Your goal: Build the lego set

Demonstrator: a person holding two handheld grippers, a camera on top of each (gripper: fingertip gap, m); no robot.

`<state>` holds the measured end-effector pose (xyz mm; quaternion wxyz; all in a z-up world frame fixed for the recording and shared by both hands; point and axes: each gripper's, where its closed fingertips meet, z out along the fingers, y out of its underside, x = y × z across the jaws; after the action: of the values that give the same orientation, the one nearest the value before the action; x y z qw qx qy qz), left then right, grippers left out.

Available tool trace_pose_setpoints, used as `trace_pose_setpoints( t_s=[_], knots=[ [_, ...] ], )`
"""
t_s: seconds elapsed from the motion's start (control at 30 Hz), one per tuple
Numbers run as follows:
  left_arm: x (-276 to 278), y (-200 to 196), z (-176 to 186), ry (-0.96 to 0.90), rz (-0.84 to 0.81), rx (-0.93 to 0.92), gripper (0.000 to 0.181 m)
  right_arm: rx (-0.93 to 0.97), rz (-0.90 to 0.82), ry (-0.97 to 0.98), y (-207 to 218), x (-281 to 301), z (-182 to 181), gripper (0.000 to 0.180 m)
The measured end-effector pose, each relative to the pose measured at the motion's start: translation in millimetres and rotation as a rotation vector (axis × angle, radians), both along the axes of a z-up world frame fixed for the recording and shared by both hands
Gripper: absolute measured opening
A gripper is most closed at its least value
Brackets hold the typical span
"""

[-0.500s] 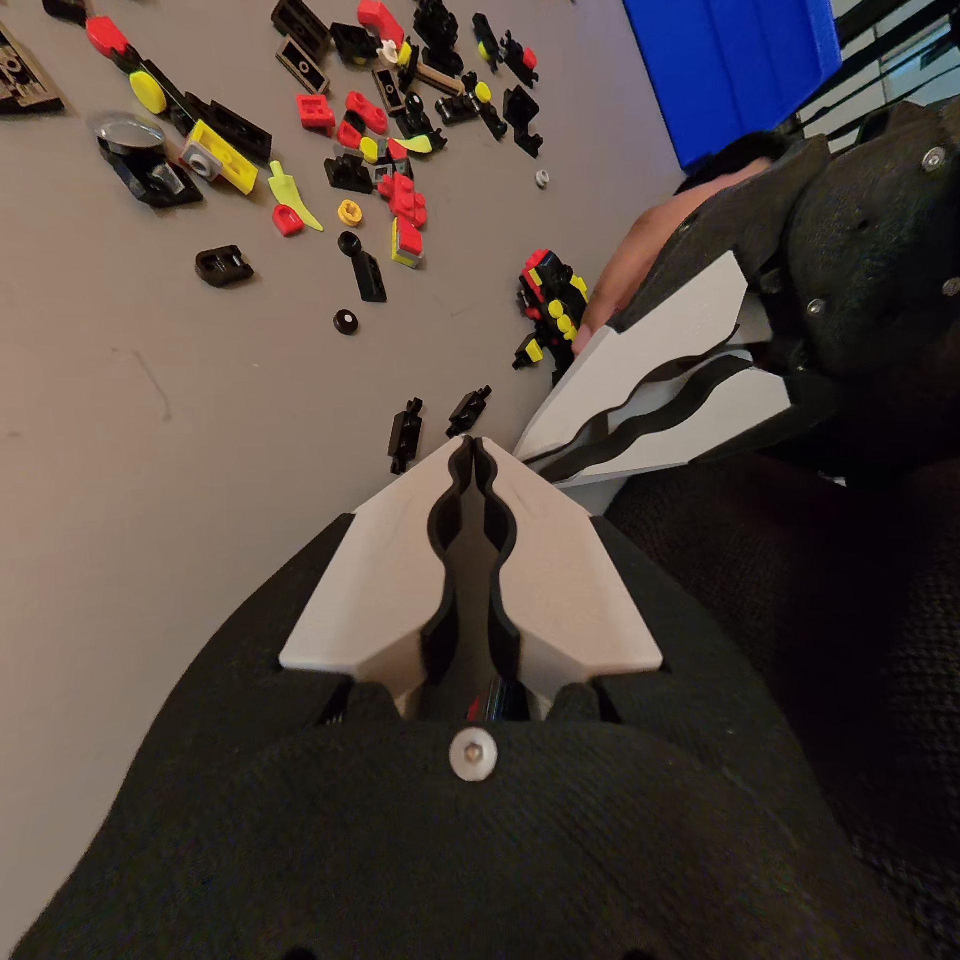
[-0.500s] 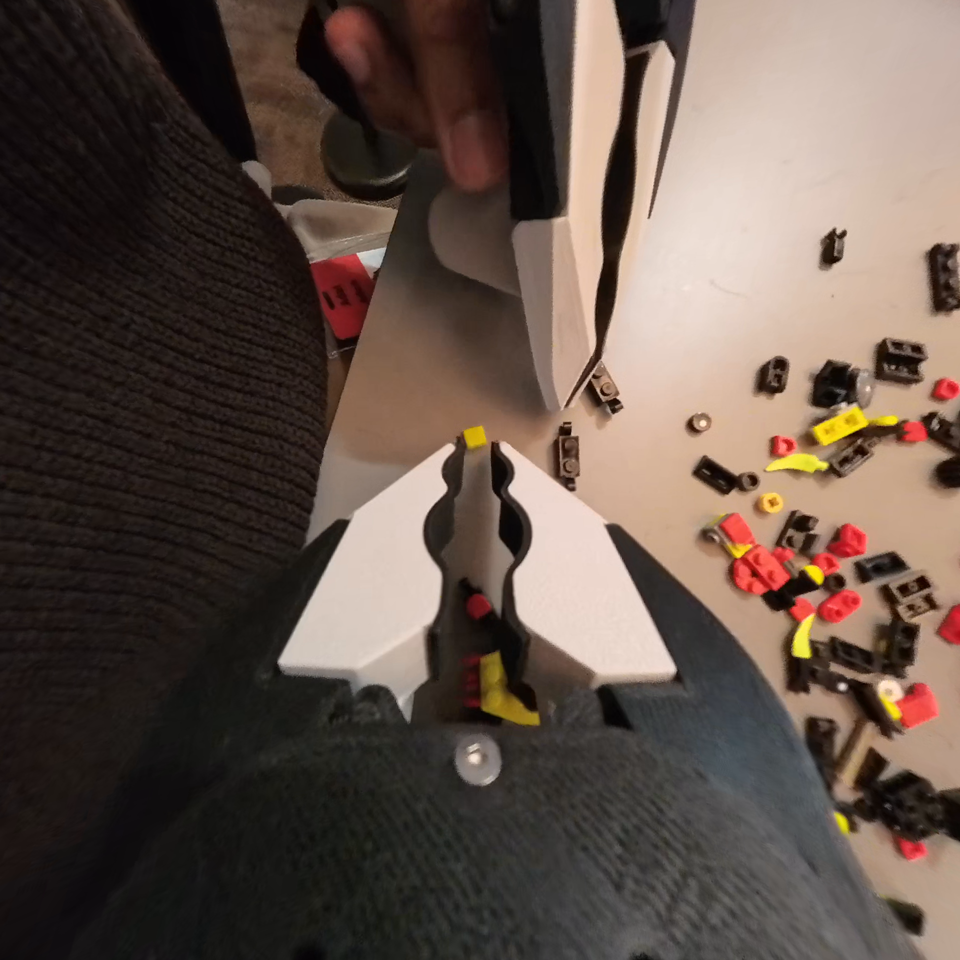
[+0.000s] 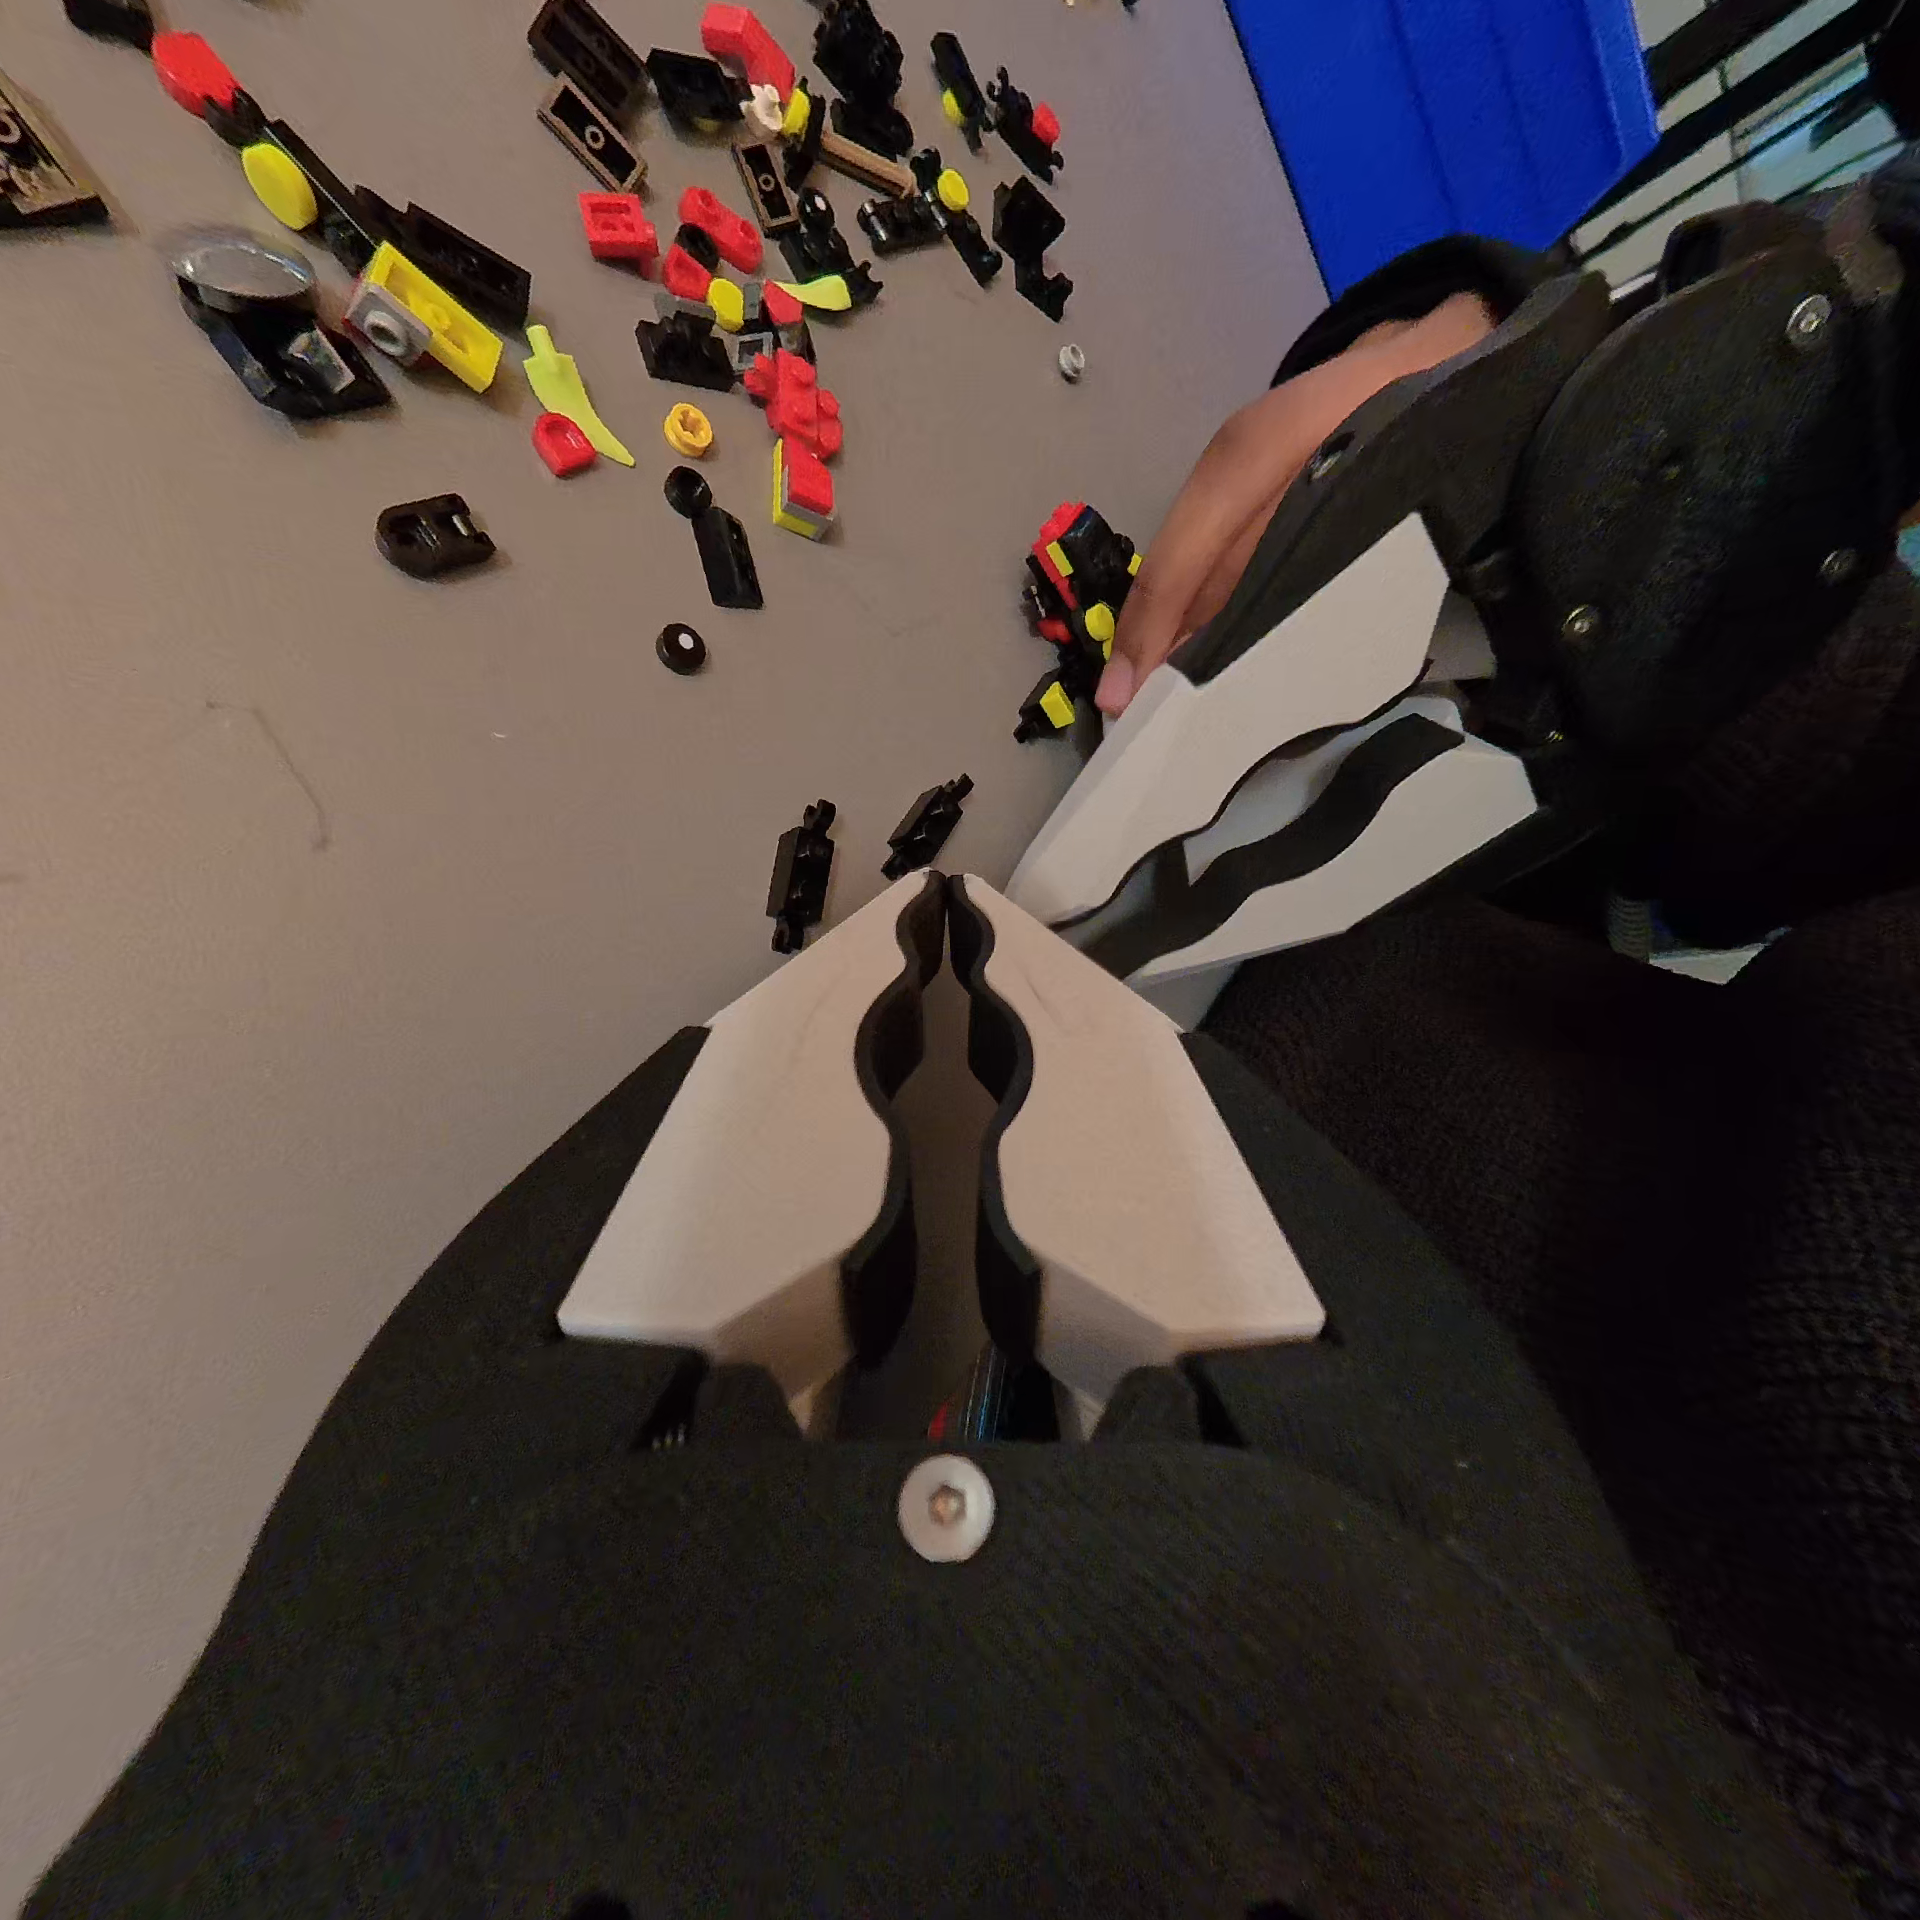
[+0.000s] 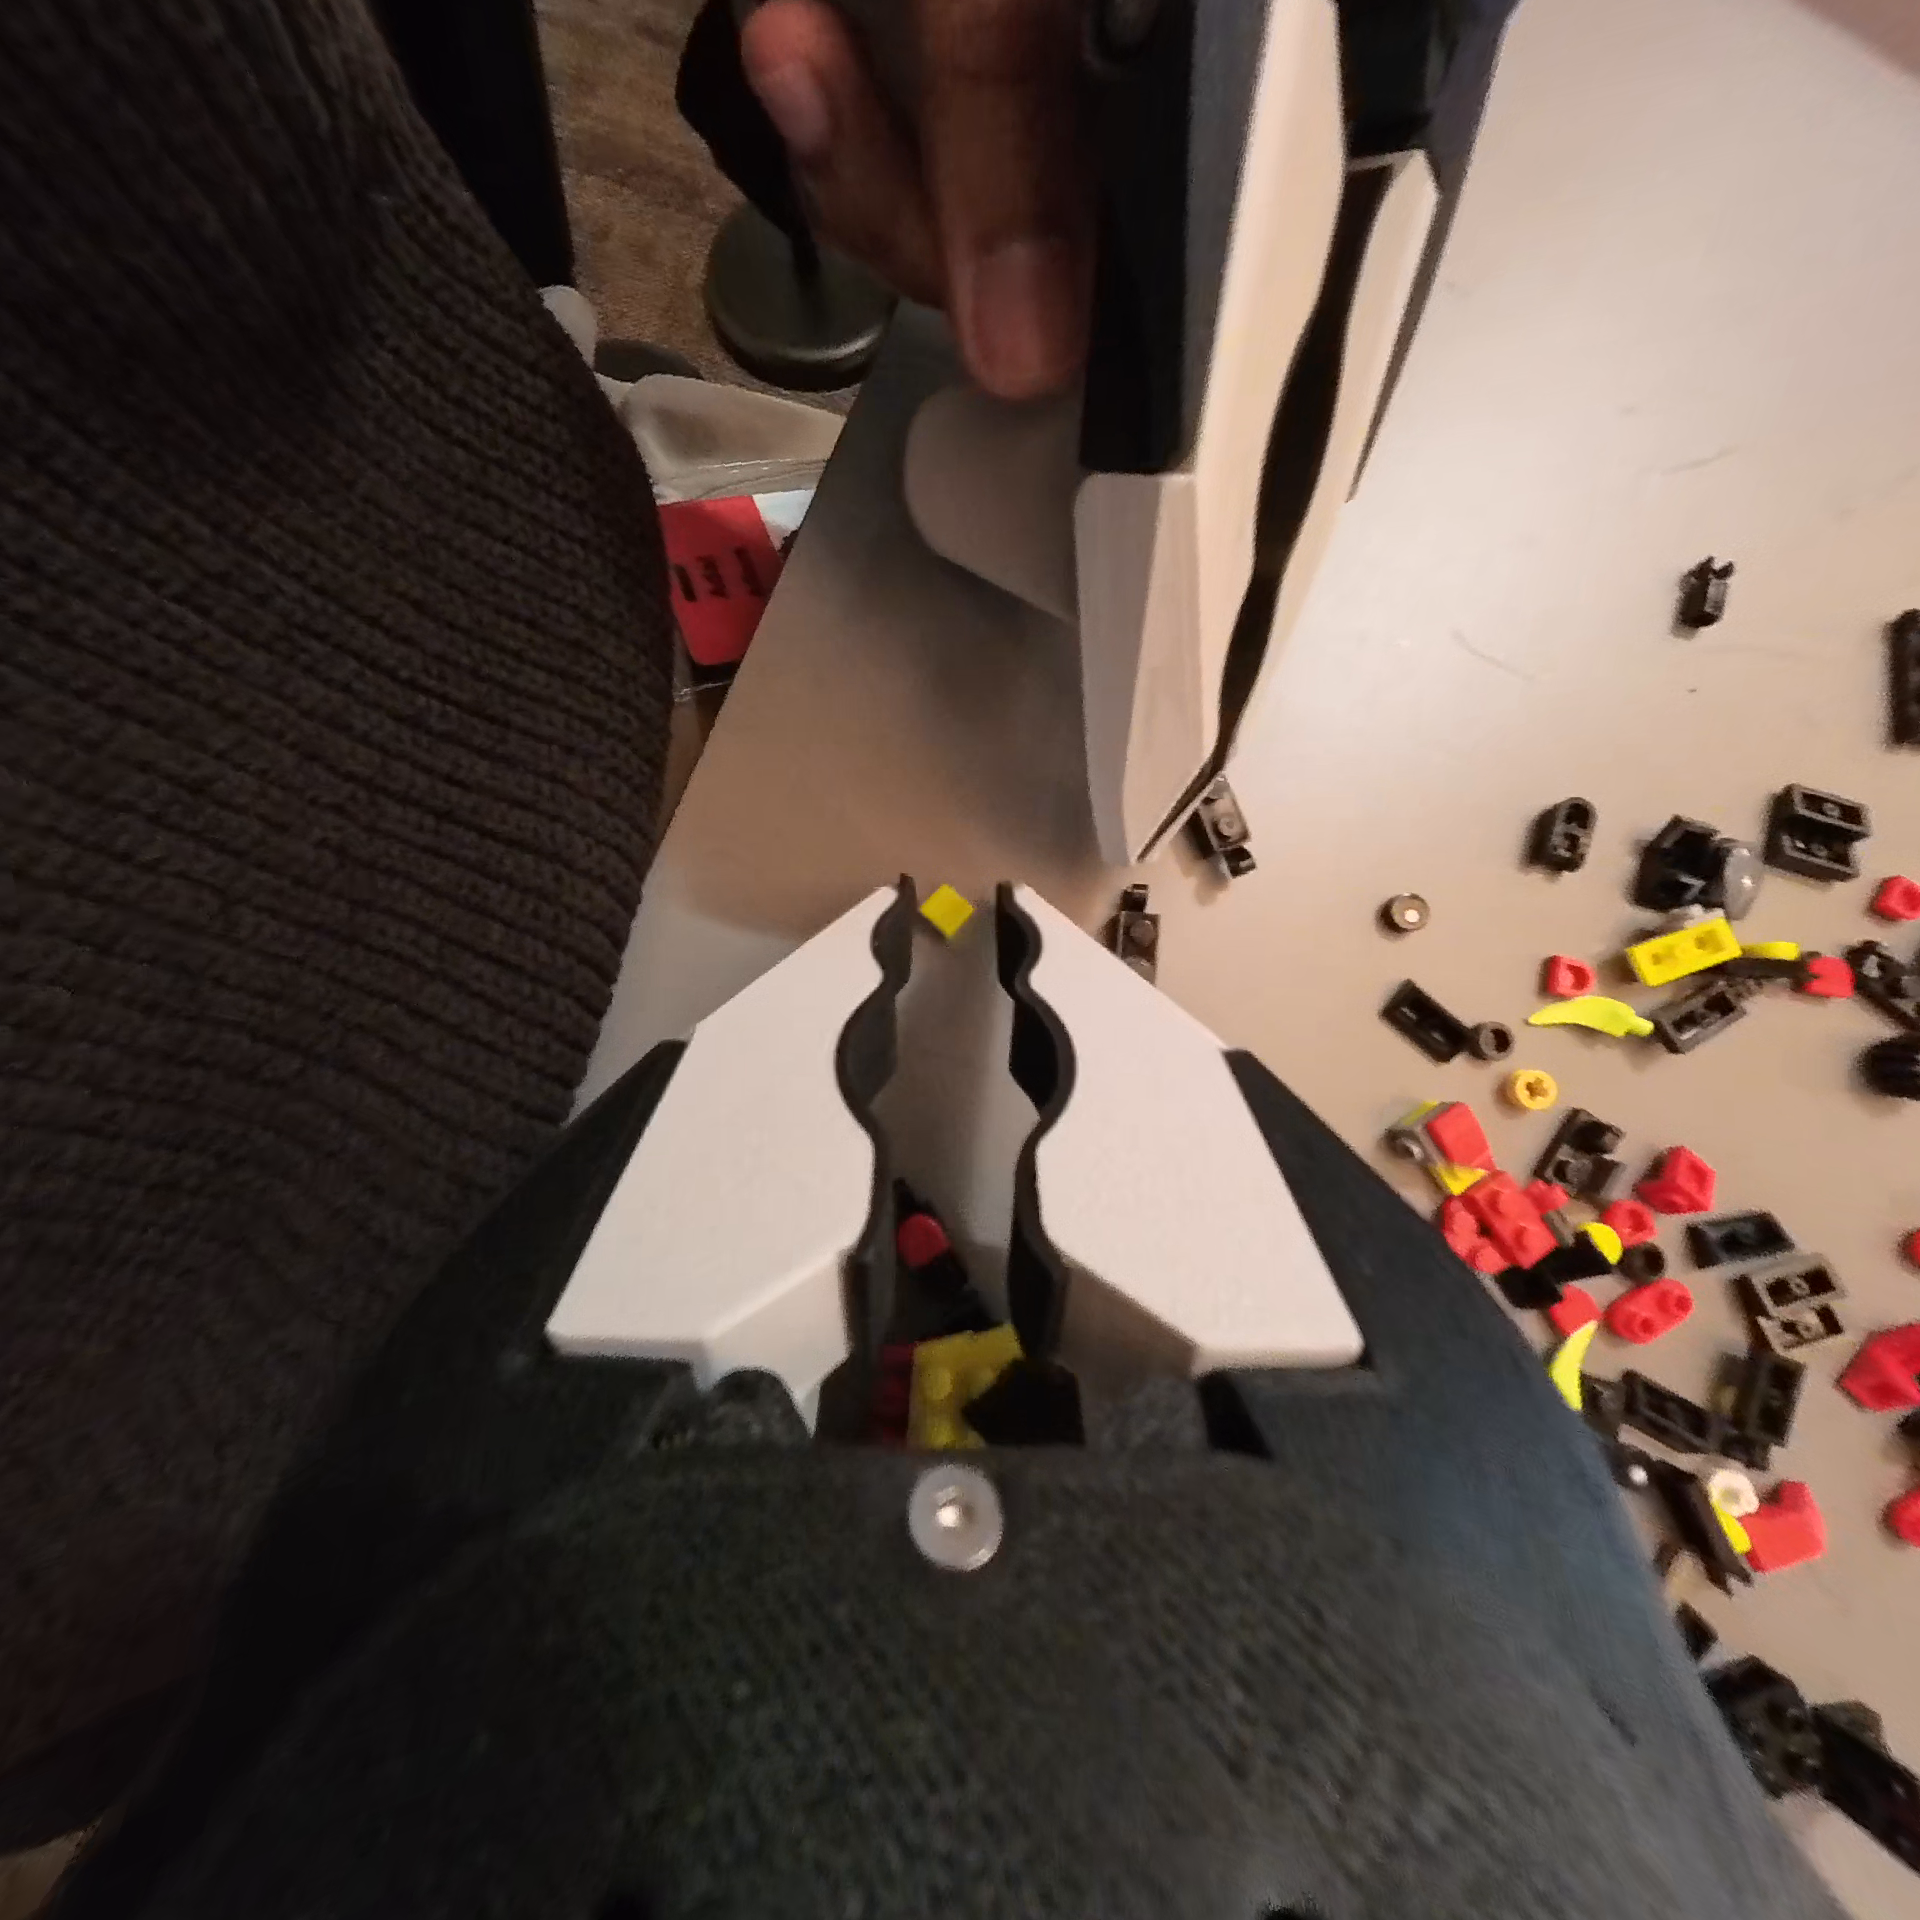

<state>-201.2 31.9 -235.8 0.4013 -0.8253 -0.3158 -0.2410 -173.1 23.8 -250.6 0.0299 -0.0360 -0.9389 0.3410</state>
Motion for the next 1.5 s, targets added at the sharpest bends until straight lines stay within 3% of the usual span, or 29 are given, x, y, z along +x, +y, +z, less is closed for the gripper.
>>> trace_pose_setpoints(
  t_s=[0.1,0.2,0.3,0.43,1.5],
  knots=[
    [0.0,-0.2,0.3,0.001,0.000,0.001,0.000,0.004,-0.082,0.009,4.0,-7.5,3.7,0.014],
    [-1.0,-0.5,0.4,0.000,0.005,0.002,0.000,0.030,-0.270,-0.028,9.4,-13.2,8.5,0.014],
    [-2.6,-1.2,0.7,-0.008,0.015,0.007,0.000,-0.073,-0.402,-0.113,0.3,-1.7,18.0,0.017],
    [-2.1,-0.6,1.7,-0.014,0.012,0.015,0.000,-0.029,-0.491,-0.013,8.7,-5.4,10.3,0.017],
    [-2.0,1.3,0.7,0.004,-0.005,0.001,0.000,-0.031,-0.528,-0.037,4.4,-5.4,7.4,0.007]
  ],
)
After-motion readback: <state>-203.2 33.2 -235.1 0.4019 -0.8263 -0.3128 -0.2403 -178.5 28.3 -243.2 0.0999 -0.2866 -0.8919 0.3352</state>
